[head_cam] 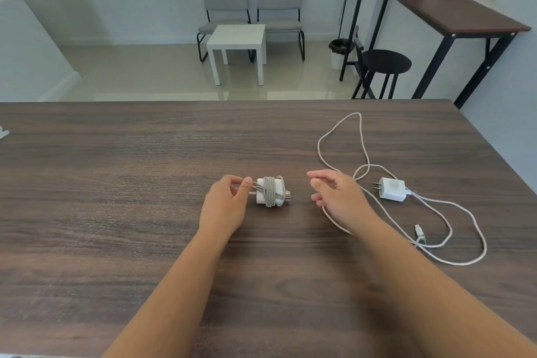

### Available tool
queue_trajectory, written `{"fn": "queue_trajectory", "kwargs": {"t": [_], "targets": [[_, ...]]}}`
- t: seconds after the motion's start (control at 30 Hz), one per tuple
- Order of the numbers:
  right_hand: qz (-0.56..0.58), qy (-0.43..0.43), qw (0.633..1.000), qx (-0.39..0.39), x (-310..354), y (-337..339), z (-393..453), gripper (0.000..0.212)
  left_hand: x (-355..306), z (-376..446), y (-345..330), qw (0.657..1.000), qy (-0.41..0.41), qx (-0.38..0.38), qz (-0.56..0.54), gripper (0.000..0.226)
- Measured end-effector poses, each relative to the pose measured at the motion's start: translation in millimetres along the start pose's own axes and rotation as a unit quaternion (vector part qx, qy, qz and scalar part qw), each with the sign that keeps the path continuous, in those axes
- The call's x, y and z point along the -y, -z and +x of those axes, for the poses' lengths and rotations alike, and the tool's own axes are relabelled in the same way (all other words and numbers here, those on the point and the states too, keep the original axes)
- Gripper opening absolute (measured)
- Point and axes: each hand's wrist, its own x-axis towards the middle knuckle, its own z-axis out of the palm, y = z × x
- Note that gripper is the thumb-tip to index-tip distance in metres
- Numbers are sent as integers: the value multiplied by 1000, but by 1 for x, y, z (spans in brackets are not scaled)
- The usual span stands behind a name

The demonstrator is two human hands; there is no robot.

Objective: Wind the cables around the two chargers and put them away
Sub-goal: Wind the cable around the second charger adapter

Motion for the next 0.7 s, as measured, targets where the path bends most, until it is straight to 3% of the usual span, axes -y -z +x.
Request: {"fn": "queue_trajectory", "kwargs": {"t": [0.1, 0.17, 0.27, 0.43, 0.6, 0.7], "targets": [[-89, 26, 993, -72, -5, 50, -2, 16, -22, -5, 2, 992, -97, -70, 44, 24], [-162, 22, 979, -122, -10, 88, -4, 18, -45, -10, -5, 982, -175, -65, 38, 20], [-253, -16, 954, -157, -21, 136, -4, 27, -78, -20, -29, 963, -267, 2, 31, 18], [-363, -86, 925, -76, -47, 163, -7, 39, -112, -35, -87, 939, -320, 121, 41, 17], [-375, -60, 920, -92, -57, 160, -14, 37, -129, -40, -134, 914, -355, 177, 82, 24], [-418, -27, 901, -117, -54, 160, -15, 31, -136, -34, -157, 892, -377, 209, 138, 40]]}}
